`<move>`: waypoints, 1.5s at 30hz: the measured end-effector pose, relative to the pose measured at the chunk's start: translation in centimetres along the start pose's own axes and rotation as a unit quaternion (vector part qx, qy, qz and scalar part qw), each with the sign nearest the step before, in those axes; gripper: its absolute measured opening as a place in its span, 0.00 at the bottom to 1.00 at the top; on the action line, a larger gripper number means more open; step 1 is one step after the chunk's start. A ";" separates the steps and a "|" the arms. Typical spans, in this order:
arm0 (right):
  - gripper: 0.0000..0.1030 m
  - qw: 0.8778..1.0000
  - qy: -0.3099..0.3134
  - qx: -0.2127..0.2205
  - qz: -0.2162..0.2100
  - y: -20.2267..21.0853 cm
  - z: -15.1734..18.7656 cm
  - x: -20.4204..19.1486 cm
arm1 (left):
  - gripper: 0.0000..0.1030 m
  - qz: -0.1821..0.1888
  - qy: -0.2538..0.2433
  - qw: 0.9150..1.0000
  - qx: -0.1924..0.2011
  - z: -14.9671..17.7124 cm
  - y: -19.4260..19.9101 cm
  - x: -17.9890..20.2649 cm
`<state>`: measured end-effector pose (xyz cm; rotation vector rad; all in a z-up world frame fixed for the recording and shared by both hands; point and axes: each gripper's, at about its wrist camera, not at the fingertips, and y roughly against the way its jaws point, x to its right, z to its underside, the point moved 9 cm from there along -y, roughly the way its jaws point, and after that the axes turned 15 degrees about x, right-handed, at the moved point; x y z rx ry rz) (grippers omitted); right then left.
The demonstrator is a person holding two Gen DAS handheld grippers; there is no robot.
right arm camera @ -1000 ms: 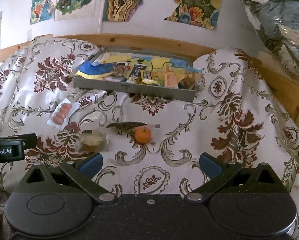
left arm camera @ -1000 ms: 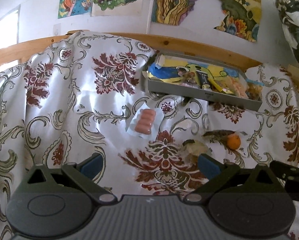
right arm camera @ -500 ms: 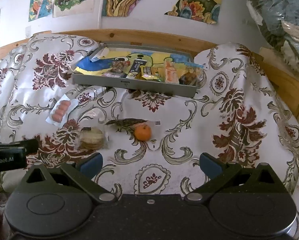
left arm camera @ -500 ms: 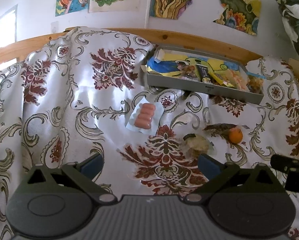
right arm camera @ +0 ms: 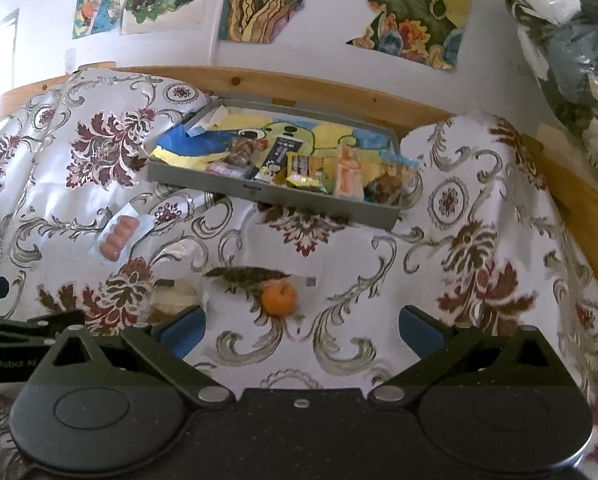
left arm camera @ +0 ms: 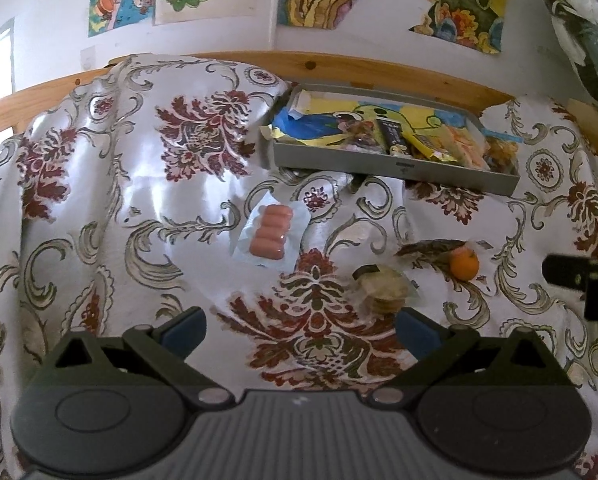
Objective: Organize snacks
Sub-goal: 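Move both open tools back over the remaining snacks, then grasp clear cake bag with left tool while right grasps the orange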
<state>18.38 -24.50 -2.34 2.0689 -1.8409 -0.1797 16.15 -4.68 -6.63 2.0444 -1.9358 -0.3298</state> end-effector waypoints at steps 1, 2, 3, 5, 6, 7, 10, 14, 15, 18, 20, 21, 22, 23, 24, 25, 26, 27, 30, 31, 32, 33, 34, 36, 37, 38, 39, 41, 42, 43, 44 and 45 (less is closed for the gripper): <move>0.99 1.000 0.003 0.000 -0.002 -0.2 -0.1 0.2 | 1.00 0.002 -0.001 1.000 0.000 0.0 -0.1 0.2; 0.99 1.000 0.006 0.001 -0.005 -0.4 -0.2 0.4 | 1.00 0.003 -0.003 1.000 -0.001 0.0 -0.3 0.3; 0.99 1.000 0.009 0.001 -0.008 -0.6 -0.3 0.5 | 1.00 0.006 -0.004 1.000 -0.002 -0.1 -0.5 0.5; 0.99 1.000 0.012 0.000 -0.014 -1.1 -0.4 1.0 | 1.00 0.010 -0.005 1.000 -0.002 -0.1 -0.8 0.8; 0.99 1.000 0.011 -0.001 -0.017 -1.4 -0.4 1.2 | 1.00 0.012 -0.006 1.000 -0.002 -0.2 -1.0 1.0; 0.99 1.000 0.010 -0.001 -0.023 -1.6 -0.4 1.5 | 1.00 0.014 -0.007 1.000 -0.002 -0.2 -1.1 1.2; 0.99 0.999 0.008 0.002 -0.042 -2.4 -0.4 2.0 | 1.00 0.022 -0.010 1.000 -0.005 -0.1 -1.7 1.9; 0.99 0.997 0.025 0.013 -0.073 -3.7 -0.3 2.2 | 1.00 0.035 -0.020 0.999 -0.008 0.1 -2.6 3.0; 0.99 0.997 0.030 0.015 -0.076 -4.0 -0.3 2.3 | 1.00 0.039 -0.022 0.999 -0.010 0.1 -2.9 3.3; 0.99 0.995 0.040 0.017 -0.093 -5.1 -0.1 2.2 | 1.00 0.049 -0.021 0.998 -0.017 0.4 -3.9 4.1; 0.98 0.994 0.040 0.014 -0.100 -5.9 0.3 2.2 | 1.00 0.054 -0.023 0.998 -0.022 0.6 -4.5 4.5; 0.96 0.994 0.036 0.010 -0.102 -6.4 0.6 2.2 | 1.00 0.054 -0.024 0.998 -0.024 0.8 -4.9 4.7; 0.94 0.994 0.029 0.003 -0.107 -7.0 0.9 2.1 | 1.00 0.054 -0.026 0.998 -0.026 0.8 -5.2 4.9; 0.93 0.993 0.022 -0.004 -0.113 -7.5 1.3 2.0 | 1.00 0.056 -0.027 0.998 -0.029 0.9 -5.6 5.1; 0.92 0.993 0.018 -0.010 -0.116 -7.9 1.6 1.9 | 1.00 0.057 -0.029 0.998 -0.031 1.0 -5.9 5.2; 0.91 0.993 0.015 -0.015 -0.119 -8.3 1.8 1.8 | 1.00 0.056 -0.031 0.997 -0.033 1.1 -6.3 5.3; 0.90 0.992 0.014 -0.021 -0.122 -8.8 2.1 1.6 | 1.00 0.055 -0.033 0.997 -0.035 1.2 -6.7 5.4; 0.88 0.992 0.014 -0.026 -0.126 -9.2 2.5 1.3 | 1.00 0.054 -0.035 0.997 -0.038 1.3 -7.0 5.4; 0.85 0.990 0.014 -0.041 -0.132 -10.3 3.3 0.9 | 1.00 0.056 -0.037 0.997 -0.045 1.5 -7.9 5.6; 0.84 0.990 0.013 -0.047 -0.134 -10.7 3.6 0.7 | 1.00 0.056 -0.037 0.997 -0.046 1.5 -8.1 5.6; 0.83 0.989 0.010 -0.051 -0.135 -11.0 3.8 0.6 | 1.00 0.054 -0.037 0.997 -0.046 1.6 -8.3 5.6; 0.82 0.989 0.007 -0.054 -0.137 -11.3 3.9 0.5 | 1.00 0.052 -0.038 0.997 -0.047 1.7 -8.6 5.6; 0.81 0.989 0.004 -0.057 -0.137 -11.6 4.1 0.5 | 1.00 0.051 -0.040 0.997 -0.049 1.7 -8.8 5.6; 0.79 0.988 -0.001 -0.062 -0.138 -12.1 4.3 0.5 | 1.00 0.050 -0.042 0.996 -0.053 1.9 -9.2 5.6; 0.78 0.988 -0.002 -0.064 -0.138 -12.4 4.5 0.4 | 1.00 0.051 -0.043 0.996 -0.053 2.0 -9.3 5.6; 0.78 0.988 -0.003 -0.067 -0.139 -12.6 4.7 0.4 | 1.00 0.051 -0.043 0.996 -0.054 2.0 -9.4 5.6; 0.76 0.988 -0.005 -0.069 -0.139 -12.8 4.8 0.3 | 1.00 0.052 -0.044 0.996 -0.054 2.0 -9.5 5.6; 0.73 0.987 -0.007 -0.074 -0.144 -13.2 5.1 0.1 | 1.00 0.054 -0.042 0.996 -0.056 2.1 -9.7 5.6; 0.72 0.987 -0.007 -0.075 -0.144 -13.3 5.2 0.0 | 1.00 0.055 -0.041 0.996 -0.057 2.1 -9.8 5.6; 0.71 0.987 -0.005 -0.074 -0.145 -13.4 5.3 -0.1 | 1.00 0.056 -0.041 0.996 -0.058 2.1 -9.9 5.6; 0.70 0.986 -0.003 -0.074 -0.147 -13.5 5.3 -0.2 | 1.00 0.057 -0.041 0.996 -0.059 2.2 -10.0 5.6; 0.69 0.986 -0.003 -0.074 -0.149 -13.6 5.4 -0.3 | 1.00 0.059 -0.041 0.996 -0.059 2.2 -10.1 5.6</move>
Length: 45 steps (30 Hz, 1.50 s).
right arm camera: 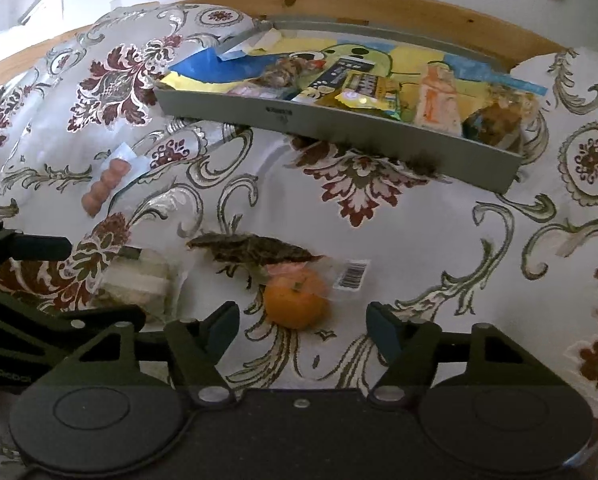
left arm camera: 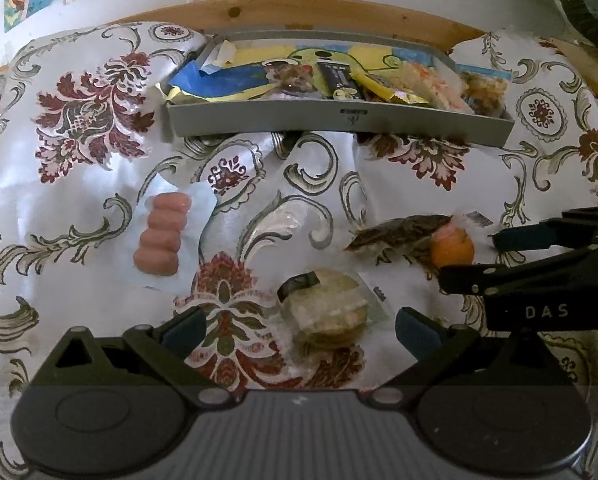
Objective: Organize snacks
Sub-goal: 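Grasp clear cake bag with left tool while right grasps the orange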
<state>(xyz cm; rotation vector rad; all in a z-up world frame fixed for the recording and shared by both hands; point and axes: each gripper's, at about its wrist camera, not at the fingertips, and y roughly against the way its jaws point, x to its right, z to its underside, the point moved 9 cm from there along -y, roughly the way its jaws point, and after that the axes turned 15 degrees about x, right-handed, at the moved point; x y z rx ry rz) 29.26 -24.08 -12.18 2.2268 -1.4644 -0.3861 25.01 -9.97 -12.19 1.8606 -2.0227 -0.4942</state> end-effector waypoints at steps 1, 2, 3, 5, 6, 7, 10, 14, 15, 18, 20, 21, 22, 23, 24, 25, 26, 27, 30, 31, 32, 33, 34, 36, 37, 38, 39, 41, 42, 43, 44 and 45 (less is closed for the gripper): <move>0.69 1.000 0.000 0.000 -0.001 -0.2 0.0 -0.1 | 0.99 0.002 0.000 1.000 0.000 0.0 0.0 0.0; 0.68 1.000 0.000 -0.001 -0.003 -0.3 0.1 -0.1 | 0.99 0.005 0.001 1.000 0.000 0.0 -0.1 0.0; 0.68 1.000 0.000 -0.002 -0.004 -0.5 0.2 -0.2 | 0.99 0.006 0.001 1.000 0.000 0.1 -0.1 -0.1; 0.68 1.000 -0.002 -0.002 -0.006 -0.8 0.3 -0.2 | 0.96 0.009 0.002 1.000 0.002 0.1 -0.1 -0.1; 0.67 1.000 -0.002 -0.001 -0.007 -0.9 0.3 -0.2 | 0.95 0.011 0.002 1.000 0.002 0.1 -0.1 -0.1; 0.66 1.000 -0.003 0.000 -0.008 -1.0 0.3 -0.2 | 0.94 0.014 0.003 1.000 0.001 0.1 -0.2 -0.1; 0.63 1.000 -0.007 0.005 -0.011 -1.2 0.1 -0.3 | 0.89 0.024 0.007 1.000 0.001 0.1 -0.2 0.1; 0.59 1.000 -0.009 0.008 -0.016 -1.5 0.0 -0.5 | 0.82 0.046 0.012 0.999 -0.008 0.3 -0.5 0.5; 0.58 1.000 -0.008 0.008 -0.016 -1.6 -0.1 -0.5 | 0.81 0.050 0.014 0.999 -0.016 0.5 -0.7 0.6; 0.57 1.000 -0.007 0.012 -0.013 -1.9 -0.1 -0.5 | 0.75 0.044 0.023 0.998 -0.029 0.8 -1.2 0.5; 0.56 1.000 -0.011 0.012 -0.011 -2.0 -0.2 -0.4 | 0.75 0.043 0.034 0.998 -0.028 0.7 -1.3 0.4; 0.54 1.000 -0.013 0.013 -0.010 -2.0 -0.2 -0.3 | 0.75 0.043 0.038 0.998 -0.028 0.6 -1.3 0.4; 0.52 1.000 -0.015 0.014 -0.010 -2.1 -0.2 -0.3 | 0.75 0.042 0.042 0.998 -0.027 0.5 -1.4 0.4; 0.51 1.000 -0.017 0.013 -0.009 -2.1 -0.2 -0.2 | 0.75 0.042 0.045 0.998 -0.026 0.4 -1.4 0.4; 0.48 1.000 -0.019 0.014 -0.009 -2.1 -0.2 -0.1 | 0.75 0.040 0.048 0.998 -0.027 0.3 -1.5 0.4; 0.44 1.000 -0.019 0.014 -0.008 -2.1 -0.2 -0.1 | 0.75 0.039 0.052 0.998 -0.028 0.3 -1.6 0.4; 0.42 1.000 -0.020 0.013 -0.008 -2.1 -0.2 -0.1 | 0.75 0.038 0.055 0.997 -0.028 0.2 -1.6 0.4; 0.39 1.000 -0.020 0.013 -0.007 -2.1 -0.2 -0.1 | 0.75 0.037 0.058 0.997 -0.028 0.2 -1.7 0.4; 0.38 1.000 -0.020 0.013 -0.007 -2.1 -0.2 -0.1 | 0.72 0.032 0.070 0.997 -0.028 0.1 -1.8 0.4; 0.38 1.000 -0.021 0.013 -0.009 -2.1 -0.2 -0.2 | 0.69 0.031 0.073 0.997 -0.028 0.1 -1.8 0.3; 0.37 1.000 -0.021 0.013 -0.013 -2.1 -0.2 -0.3 | 0.65 0.030 0.074 0.996 -0.027 0.1 -1.8 0.3; 0.37 1.000 -0.020 0.013 -0.016 -2.1 -0.2 -0.5 | 0.64 0.030 0.074 0.997 -0.026 0.1 -1.7 0.3; 0.37 1.000 -0.017 0.013 -0.018 -2.1 -0.2 -0.7 | 0.63 0.029 0.074 0.997 -0.025 0.1 -1.7 0.2; 0.37 1.000 -0.012 0.013 -0.020 -2.1 -0.2 -0.9 | 0.60 0.029 0.077 0.996 -0.024 0.2 -1.6 0.0; 0.37 1.000 -0.012 0.012 -0.022 -2.0 -0.2 -1.0 | 0.59 0.028 0.078 0.996 -0.024 0.2 -1.6 -0.1; 0.37 1.000 -0.013 0.011 -0.023 -2.0 -0.2 -1.0 | 0.59 0.026 0.079 0.996 -0.023 0.2 -1.5 -0.3; 0.37 1.000 -0.016 0.009 -0.024 -2.0 -0.2 -1.0 | 0.59 0.024 0.081 0.996 -0.023 0.3 -1.4 -0.5; 0.37 0.999 -0.021 0.005 -0.028 -1.9 -0.2 -1.0 | 0.58 0.021 0.084 0.996 -0.024 0.4 -1.1 -0.8; 0.37 0.999 -0.023 0.004 -0.029 -1.9 -0.1 -1.1 | 0.58 0.020 0.085 0.996 -0.023 0.5 -0.9 -1.0; 0.37 0.999 -0.023 0.002 -0.032 -1.8 -0.1 -1.2 | 0.58 0.019 0.087 0.996 -0.023 0.6 -0.7 -1.2; 0.37 0.999 -0.021 0.000 -0.035 -1.8 0.0 -1.5 | 0.58 0.018 0.089 0.996 -0.023 0.7 -0.4 -1.5; 0.37 0.999 -0.019 -0.002 -0.037 -1.7 0.1 -1.7 | 0.58 0.016 0.091 0.995 -0.023 0.8 -0.2 -1.7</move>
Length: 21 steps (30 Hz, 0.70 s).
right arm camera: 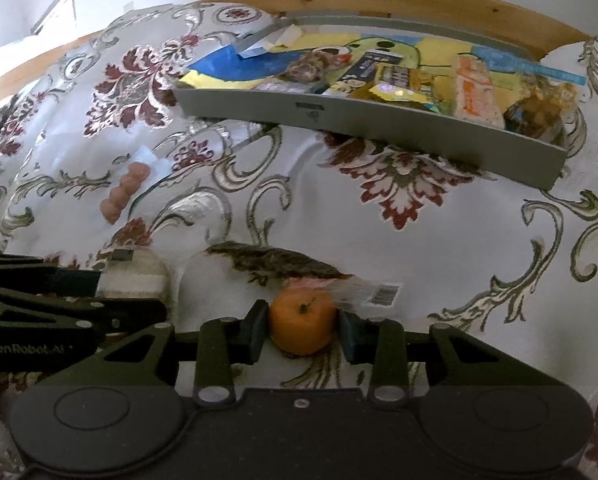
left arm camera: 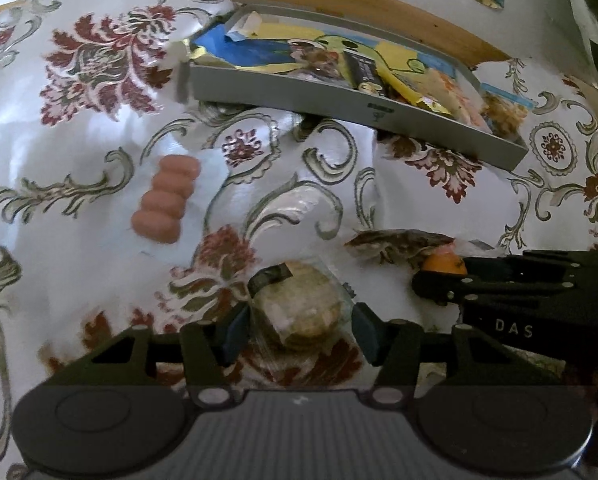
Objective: Organize snacks
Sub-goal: 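Grasp clear cake bag with left tool while right grasps the orange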
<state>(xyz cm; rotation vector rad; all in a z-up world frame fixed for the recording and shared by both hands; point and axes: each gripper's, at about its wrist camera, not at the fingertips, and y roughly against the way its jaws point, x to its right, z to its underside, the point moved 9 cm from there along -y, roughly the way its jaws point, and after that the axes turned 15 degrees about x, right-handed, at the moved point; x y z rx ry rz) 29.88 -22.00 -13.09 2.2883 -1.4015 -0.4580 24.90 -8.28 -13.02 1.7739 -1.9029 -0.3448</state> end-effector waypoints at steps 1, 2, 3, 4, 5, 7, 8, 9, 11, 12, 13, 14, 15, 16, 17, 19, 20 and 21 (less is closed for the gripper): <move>0.37 1.000 0.002 -0.003 -0.003 0.1 0.1 -0.2 | 0.58 -0.001 0.002 1.000 0.001 0.1 0.3 -0.2; 0.37 1.000 0.005 -0.008 -0.006 0.1 0.2 -0.5 | 0.58 -0.003 0.003 1.000 0.002 0.2 0.6 -0.4; 0.37 1.000 0.009 -0.012 -0.007 0.2 0.2 -0.8 | 0.58 -0.005 0.003 1.000 0.003 0.3 0.8 -0.6; 0.37 1.000 0.014 -0.016 -0.007 0.4 0.3 -1.1 | 0.58 -0.007 0.003 1.000 0.004 0.4 1.0 -0.7; 0.37 1.000 0.017 -0.020 -0.008 0.6 0.4 -1.4 | 0.58 -0.008 0.002 1.000 0.005 0.6 1.3 -0.8; 0.37 0.999 0.021 -0.024 -0.012 0.9 0.6 -1.9 | 0.58 -0.006 0.001 1.000 0.009 0.8 1.9 -0.9; 0.37 0.999 0.022 -0.026 -0.015 1.2 0.7 -2.2 | 0.57 -0.006 0.001 1.000 0.012 0.9 2.3 -0.9; 0.37 0.999 0.023 -0.028 -0.018 1.4 0.8 -2.5 | 0.57 -0.007 0.002 1.000 0.014 1.0 2.5 -0.9; 0.37 0.999 0.023 -0.033 -0.021 1.8 0.9 -2.9 | 0.57 -0.007 0.003 1.000 0.018 1.1 3.1 -0.9; 0.37 0.999 0.022 -0.035 -0.023 2.1 1.0 -3.1 | 0.57 -0.007 0.002 1.000 0.020 1.1 3.3 -0.9; 0.37 0.999 0.019 -0.038 -0.025 2.3 1.1 -3.3 | 0.57 -0.008 0.001 1.000 0.021 1.2 3.6 -0.9; 0.37 0.999 0.015 -0.042 -0.030 2.6 1.3 -3.5 | 0.57 -0.008 0.001 1.000 0.022 1.2 3.8 -0.9; 0.37 0.998 0.010 -0.046 -0.033 2.8 1.4 -3.6 | 0.57 -0.009 0.001 1.000 0.023 1.3 4.1 -0.9; 0.37 0.998 0.009 -0.048 -0.033 3.1 1.6 -3.8 | 0.57 -0.009 0.000 1.000 0.025 1.4 4.4 -0.8; 0.37 0.998 0.014 -0.048 -0.032 3.4 1.8 -4.0 | 0.57 -0.009 -0.002 1.000 0.028 1.5 4.7 -0.8; 0.37 0.998 0.018 -0.048 -0.027 3.7 1.8 -4.1 | 0.57 -0.008 -0.003 0.999 0.031 1.7 5.2 -0.6; 0.37 0.998 0.015 -0.049 -0.026 3.9 1.7 -4.2 | 0.57 -0.007 -0.002 0.999 0.031 1.8 5.4 -0.5; 0.37 0.998 0.012 -0.048 -0.026 4.0 1.7 -4.1 | 0.56 -0.006 -0.001 1.000 0.031 1.9 5.7 -0.5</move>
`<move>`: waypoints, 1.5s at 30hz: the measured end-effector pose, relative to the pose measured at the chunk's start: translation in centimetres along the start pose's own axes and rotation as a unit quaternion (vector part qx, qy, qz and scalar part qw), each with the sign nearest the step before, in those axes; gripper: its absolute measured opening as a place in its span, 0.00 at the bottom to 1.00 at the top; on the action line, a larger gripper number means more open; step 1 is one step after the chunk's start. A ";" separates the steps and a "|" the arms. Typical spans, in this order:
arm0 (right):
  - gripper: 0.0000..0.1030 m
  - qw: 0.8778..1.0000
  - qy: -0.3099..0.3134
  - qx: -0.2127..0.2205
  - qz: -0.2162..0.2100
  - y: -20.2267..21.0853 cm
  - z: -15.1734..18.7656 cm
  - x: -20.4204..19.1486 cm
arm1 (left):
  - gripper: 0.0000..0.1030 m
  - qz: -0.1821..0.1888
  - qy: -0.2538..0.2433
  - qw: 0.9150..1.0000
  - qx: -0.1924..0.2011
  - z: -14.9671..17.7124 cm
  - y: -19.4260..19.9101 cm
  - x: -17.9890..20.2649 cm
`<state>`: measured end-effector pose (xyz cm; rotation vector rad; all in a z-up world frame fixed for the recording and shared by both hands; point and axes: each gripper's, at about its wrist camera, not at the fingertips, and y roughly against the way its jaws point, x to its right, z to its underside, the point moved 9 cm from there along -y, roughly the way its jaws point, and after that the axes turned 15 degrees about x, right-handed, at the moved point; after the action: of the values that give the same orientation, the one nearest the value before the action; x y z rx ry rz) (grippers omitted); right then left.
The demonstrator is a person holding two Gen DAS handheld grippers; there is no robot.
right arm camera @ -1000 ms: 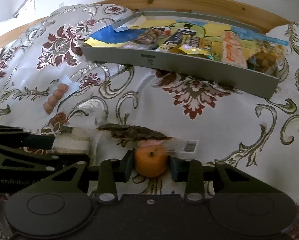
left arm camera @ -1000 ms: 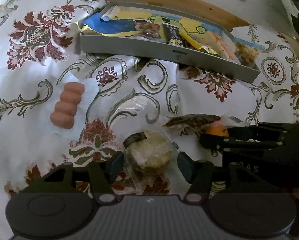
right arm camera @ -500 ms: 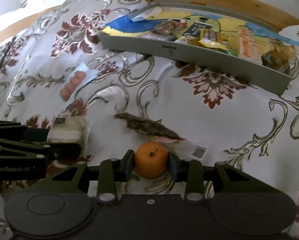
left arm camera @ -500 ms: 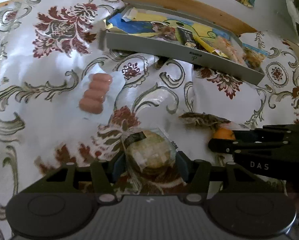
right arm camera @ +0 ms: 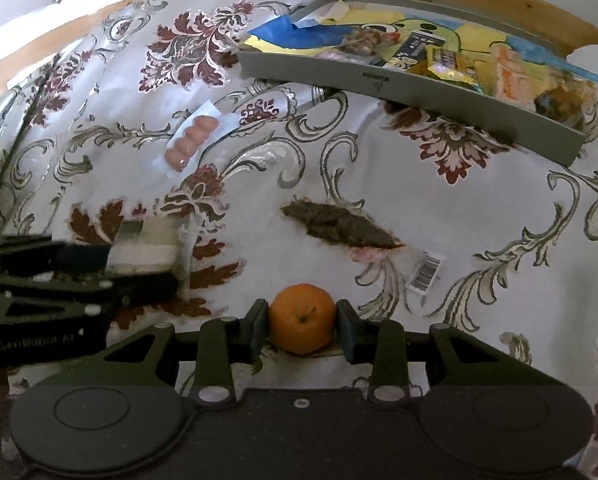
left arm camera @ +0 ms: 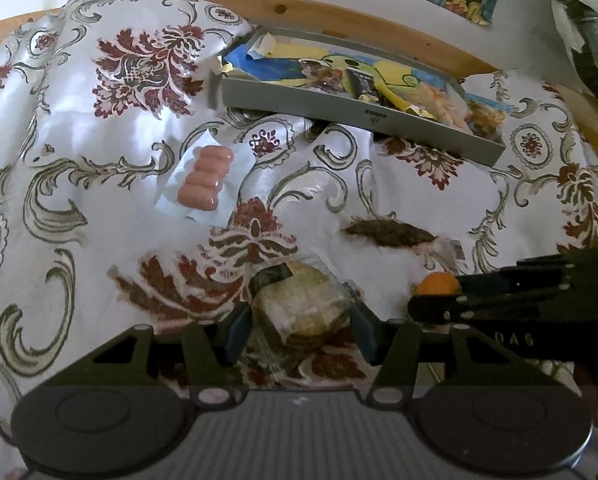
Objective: Organize snacks
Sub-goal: 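Grasp clear cake bag with left tool while right grasps the orange, then lift cake bag with left tool while right lifts orange toward grey tray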
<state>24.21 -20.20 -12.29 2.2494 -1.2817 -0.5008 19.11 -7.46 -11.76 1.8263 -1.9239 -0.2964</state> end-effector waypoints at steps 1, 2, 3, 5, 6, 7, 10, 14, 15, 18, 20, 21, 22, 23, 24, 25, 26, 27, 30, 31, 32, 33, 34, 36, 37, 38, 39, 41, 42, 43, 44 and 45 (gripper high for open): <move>0.37 1.000 -0.002 0.002 0.000 0.2 -0.1 0.0 | 0.56 0.000 0.000 1.000 0.001 0.1 0.2 0.1; 0.37 1.000 -0.003 0.004 -0.001 0.3 -0.1 -0.1 | 0.56 0.000 0.000 1.000 0.001 0.1 0.4 0.1; 0.37 1.000 -0.003 0.005 -0.001 0.5 -0.1 -0.2 | 0.56 0.000 0.000 1.000 0.002 0.1 0.6 0.1; 0.37 1.000 -0.005 0.008 -0.004 0.8 -0.2 -0.5 | 0.56 0.001 -0.001 1.000 0.004 0.1 1.0 0.1; 0.37 1.000 -0.005 0.010 -0.005 0.9 -0.2 -0.7 | 0.56 0.000 -0.002 1.000 0.005 0.1 1.1 0.2; 0.37 1.000 -0.005 0.012 -0.006 1.1 -0.3 -0.8 | 0.56 0.000 -0.004 1.000 0.006 0.1 1.2 0.2; 0.37 1.000 -0.002 0.020 -0.005 1.5 -0.5 -1.2 | 0.55 0.002 -0.007 1.000 0.008 0.1 1.6 0.3; 0.37 1.000 -0.008 0.030 -0.005 2.0 -0.9 -1.1 | 0.54 0.006 -0.019 1.000 0.011 0.2 1.8 0.6; 0.37 0.999 -0.008 0.032 -0.005 2.1 -1.0 -1.1 | 0.54 0.007 -0.020 1.000 0.012 0.2 1.8 0.7; 0.37 0.999 -0.008 0.037 -0.004 2.2 -1.2 -1.1 | 0.54 0.010 -0.019 1.000 0.016 0.1 2.0 0.8; 0.37 0.999 -0.008 0.040 -0.003 2.2 -1.3 -1.1 | 0.54 0.011 -0.020 1.000 0.021 0.0 2.1 0.9; 0.37 0.999 -0.009 0.042 -0.003 2.2 -1.4 -1.1 | 0.54 0.011 -0.020 0.999 0.024 -0.1 2.1 0.9; 0.37 0.999 -0.009 0.046 -0.003 2.3 -1.5 -1.0 | 0.54 0.011 -0.019 0.999 0.026 -0.3 2.1 1.0; 0.37 0.999 -0.009 0.049 -0.001 2.3 -1.6 -1.0 | 0.54 0.011 -0.018 0.999 0.028 -0.5 2.1 1.0; 0.37 0.999 -0.010 0.053 0.001 2.4 -1.8 -0.9 | 0.54 0.011 -0.017 0.999 0.030 -0.6 2.1 0.9; 0.37 0.998 -0.012 0.058 0.004 2.4 -1.9 -0.8 | 0.54 0.011 -0.017 0.999 0.032 -0.9 2.1 0.9; 0.37 0.998 -0.013 0.065 0.008 2.5 -2.1 -0.6 | 0.54 0.012 -0.017 0.999 0.034 -1.1 2.0 1.0; 0.37 0.997 -0.015 0.070 0.010 2.6 -2.3 -0.5 | 0.54 0.012 -0.017 0.999 0.037 -1.3 1.9 1.0; 0.37 0.996 -0.022 0.090 0.016 2.8 -3.0 0.0 | 0.54 0.016 -0.018 0.999 0.049 -2.6 1.6 1.3; 0.37 0.995 -0.025 0.098 0.018 3.0 -3.2 0.2 | 0.54 0.017 -0.019 0.998 0.052 -3.0 1.5 1.4; 0.37 0.994 -0.027 0.105 0.021 3.1 -3.5 0.3 | 0.54 0.018 -0.018 0.998 0.056 -3.4 1.3 1.4; 0.37 0.993 -0.029 0.110 0.024 3.2 -3.7 0.5 | 0.54 0.019 -0.018 0.998 0.060 -4.0 1.1 1.5; 0.37 0.992 -0.031 0.117 0.029 3.2 -4.0 0.7 | 0.54 0.020 -0.019 0.998 0.065 -4.5 0.9 1.6; 0.37 0.991 -0.032 0.126 0.040 3.2 -4.5 1.1 | 0.54 0.022 -0.021 0.997 0.076 -5.7 0.4 1.9; 0.37 0.990 -0.031 0.133 0.046 3.2 -4.9 1.3 | 0.54 0.023 -0.019 0.996 0.081 -6.2 0.1 2.0; 0.37 0.988 -0.030 0.140 0.050 3.2 -5.4 1.4 | 0.54 0.023 -0.017 0.996 0.085 -6.8 -0.2 2.1; 0.37 0.987 -0.032 0.150 0.052 3.2 -5.9 1.6 | 0.54 0.023 -0.016 0.996 0.089 -7.5 -0.6 2.2; 0.37 0.983 -0.035 0.173 0.056 2.9 -7.1 2.2 | 0.54 0.023 -0.014 0.995 0.099 -8.9 -1.5 2.4; 0.37 0.981 -0.034 0.182 0.059 2.7 -7.6 2.6 | 0.54 0.022 -0.014 0.994 0.104 -9.5 -2.0 2.5; 0.37 0.978 -0.032 0.194 0.066 2.5 -8.3 3.1 | 0.54 0.020 -0.015 0.994 0.110 -10.3 -2.5 2.6; 0.37 0.976 -0.028 0.202 0.074 2.2 -8.9 3.7 | 0.54 0.019 -0.014 0.993 0.113 -11.0 -3.2 2.7; 0.37 0.975 -0.024 0.206 0.081 1.8 -9.4 4.2 | 0.54 0.017 -0.011 0.993 0.115 -11.7 -3.9 2.6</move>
<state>30.08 -22.35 -3.89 2.4395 -1.7079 -0.2456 28.05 -8.54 -2.95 1.9384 -2.0748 -0.0867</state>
